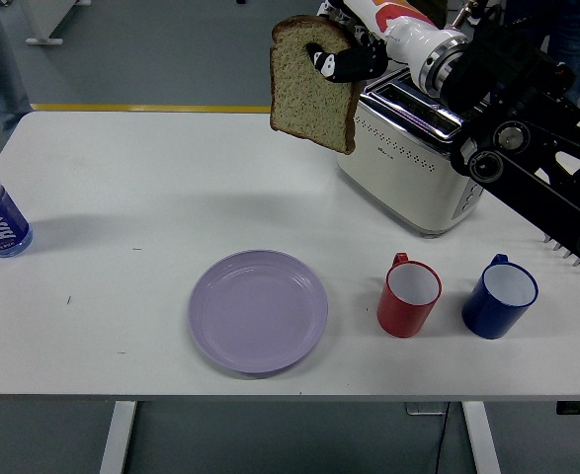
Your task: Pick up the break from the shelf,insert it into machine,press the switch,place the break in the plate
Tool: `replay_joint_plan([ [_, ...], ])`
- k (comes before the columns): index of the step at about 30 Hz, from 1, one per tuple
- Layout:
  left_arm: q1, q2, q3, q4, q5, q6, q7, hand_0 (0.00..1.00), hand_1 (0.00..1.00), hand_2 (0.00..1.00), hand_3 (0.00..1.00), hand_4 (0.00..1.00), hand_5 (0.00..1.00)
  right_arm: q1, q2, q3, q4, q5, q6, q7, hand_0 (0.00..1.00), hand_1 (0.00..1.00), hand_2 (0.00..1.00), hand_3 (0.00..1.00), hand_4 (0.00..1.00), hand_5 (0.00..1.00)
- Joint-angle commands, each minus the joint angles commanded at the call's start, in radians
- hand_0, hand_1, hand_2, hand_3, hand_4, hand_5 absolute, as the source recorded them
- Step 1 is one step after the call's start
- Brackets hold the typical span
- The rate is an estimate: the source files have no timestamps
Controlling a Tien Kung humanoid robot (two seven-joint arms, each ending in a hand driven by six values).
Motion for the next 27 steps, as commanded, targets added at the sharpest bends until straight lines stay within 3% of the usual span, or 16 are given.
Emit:
replay_joint_plan([
  [27, -0.004, -0.001, 0.002, 0.0, -0.006, 0.0, -0.002, 0.637, 0.483, 0.452, 0.551, 0.346, 0.824, -0.052, -0.023, -0.004, 0.145, 0.026, 0.015, -0.017, 0.002, 0.002, 0.297, 0.389, 0.42, 0.085],
])
